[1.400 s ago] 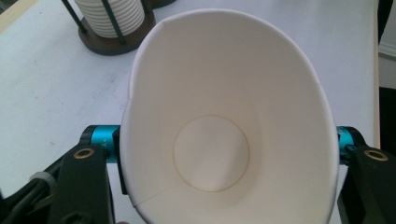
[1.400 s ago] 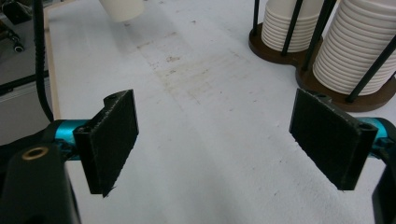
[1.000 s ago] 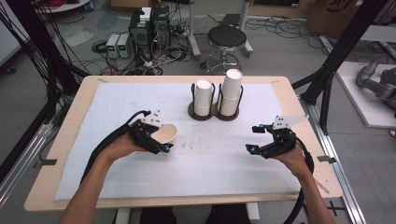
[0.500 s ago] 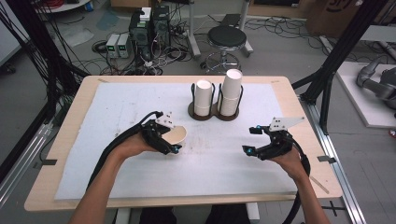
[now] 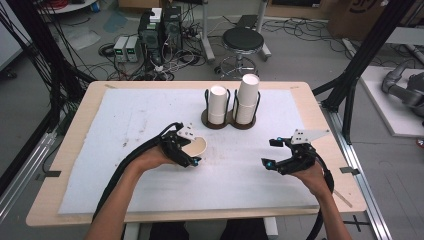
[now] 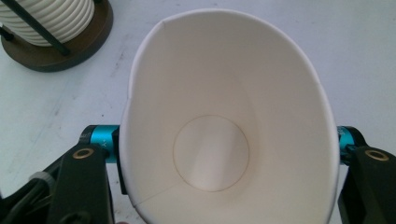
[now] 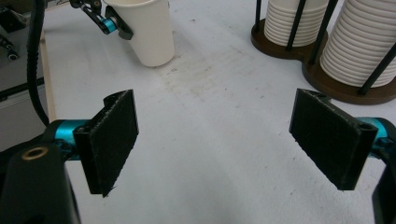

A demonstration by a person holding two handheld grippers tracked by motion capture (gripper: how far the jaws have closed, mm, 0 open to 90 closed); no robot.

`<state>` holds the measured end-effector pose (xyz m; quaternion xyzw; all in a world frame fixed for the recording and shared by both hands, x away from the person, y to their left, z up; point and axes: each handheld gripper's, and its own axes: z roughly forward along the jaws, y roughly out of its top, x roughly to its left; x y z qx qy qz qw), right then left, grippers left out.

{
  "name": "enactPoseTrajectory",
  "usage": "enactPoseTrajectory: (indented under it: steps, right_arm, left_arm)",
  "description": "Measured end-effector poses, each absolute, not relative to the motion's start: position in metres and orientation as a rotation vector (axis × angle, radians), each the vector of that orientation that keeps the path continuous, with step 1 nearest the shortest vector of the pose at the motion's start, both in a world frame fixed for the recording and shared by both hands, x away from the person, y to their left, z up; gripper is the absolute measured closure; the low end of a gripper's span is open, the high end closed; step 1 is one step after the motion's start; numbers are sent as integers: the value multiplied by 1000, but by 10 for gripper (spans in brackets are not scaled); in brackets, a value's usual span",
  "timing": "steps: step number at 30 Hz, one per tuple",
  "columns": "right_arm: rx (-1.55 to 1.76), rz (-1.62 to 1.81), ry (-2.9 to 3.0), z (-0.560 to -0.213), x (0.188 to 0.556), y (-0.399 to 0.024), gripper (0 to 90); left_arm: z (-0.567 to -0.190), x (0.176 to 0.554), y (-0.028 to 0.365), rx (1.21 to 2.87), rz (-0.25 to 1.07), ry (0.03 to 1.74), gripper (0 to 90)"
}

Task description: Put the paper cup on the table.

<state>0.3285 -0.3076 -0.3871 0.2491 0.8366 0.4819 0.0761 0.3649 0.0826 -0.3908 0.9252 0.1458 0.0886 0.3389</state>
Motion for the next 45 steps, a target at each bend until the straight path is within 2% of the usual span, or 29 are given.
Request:
enactPoseTrajectory:
  steps: [25, 32, 34, 37, 39, 41, 45]
  right_arm:
    - [757, 1451, 2506, -388, 327, -315, 159]
    - [753, 1454, 2507, -389, 327, -315, 159]
    - [755, 1457, 2506, -389, 327, -315, 159]
    - [751, 1454, 2508, -389, 327, -315, 159]
    - [756, 1457, 2508, -390, 327, -314, 159]
    - [760, 1457, 2512, -390, 326, -314, 159]
    - [756, 1455, 2508, -390, 326, -315, 159]
  left_arm:
    - [-397, 364, 77, 2426, 212, 377, 310]
    - [-399, 366, 77, 2439, 202, 394, 233]
    - [-401, 366, 77, 2436, 192, 403, 165]
    - [-402, 366, 77, 2440, 182, 402, 124]
    - [-403, 366, 76, 2431, 181, 414, 46]
    - [-403, 366, 77, 2417, 171, 423, 17]
    - [-401, 367, 78, 2407, 163, 414, 17]
